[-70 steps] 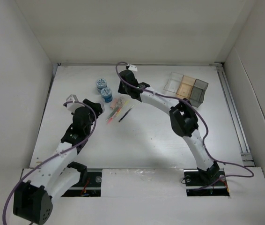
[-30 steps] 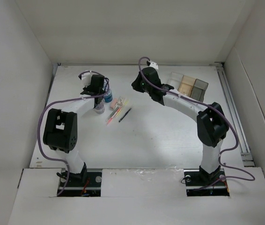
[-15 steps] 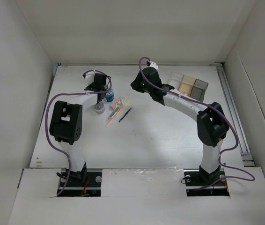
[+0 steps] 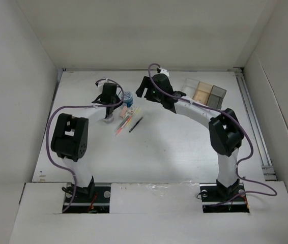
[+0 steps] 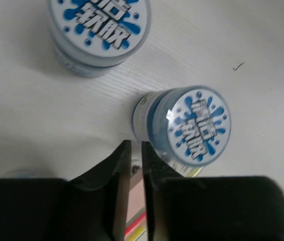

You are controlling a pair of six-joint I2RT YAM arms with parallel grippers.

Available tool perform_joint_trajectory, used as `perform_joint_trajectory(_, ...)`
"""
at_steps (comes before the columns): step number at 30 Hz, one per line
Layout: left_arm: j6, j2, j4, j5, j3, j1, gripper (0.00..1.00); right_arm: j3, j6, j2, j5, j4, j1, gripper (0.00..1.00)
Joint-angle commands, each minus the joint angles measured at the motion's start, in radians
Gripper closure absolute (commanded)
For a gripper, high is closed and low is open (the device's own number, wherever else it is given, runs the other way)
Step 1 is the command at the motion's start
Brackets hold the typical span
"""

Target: Sort the stationery into containers

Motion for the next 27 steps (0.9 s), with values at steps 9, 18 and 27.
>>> perform_joint_trajectory(9,-0.068,-0.549,0.225,-0.012,-0.438,0.016,0.67,0.497,-0.086,0.333,0.046,-0.255,0.056,0.02)
perform_joint_trajectory(18,-0.093,-0.781,0.282,0.102,-0.608,0.016,0.56,0.916,-0.116,0.585,0.117,-0.467,0.1,0.0)
perform_joint_trajectory(27,-0.073,-0.859,0.273,0.133,-0.629,0.016,0.45,0.958,-0.116,0.654,0.14,-0.458,0.111,0.11)
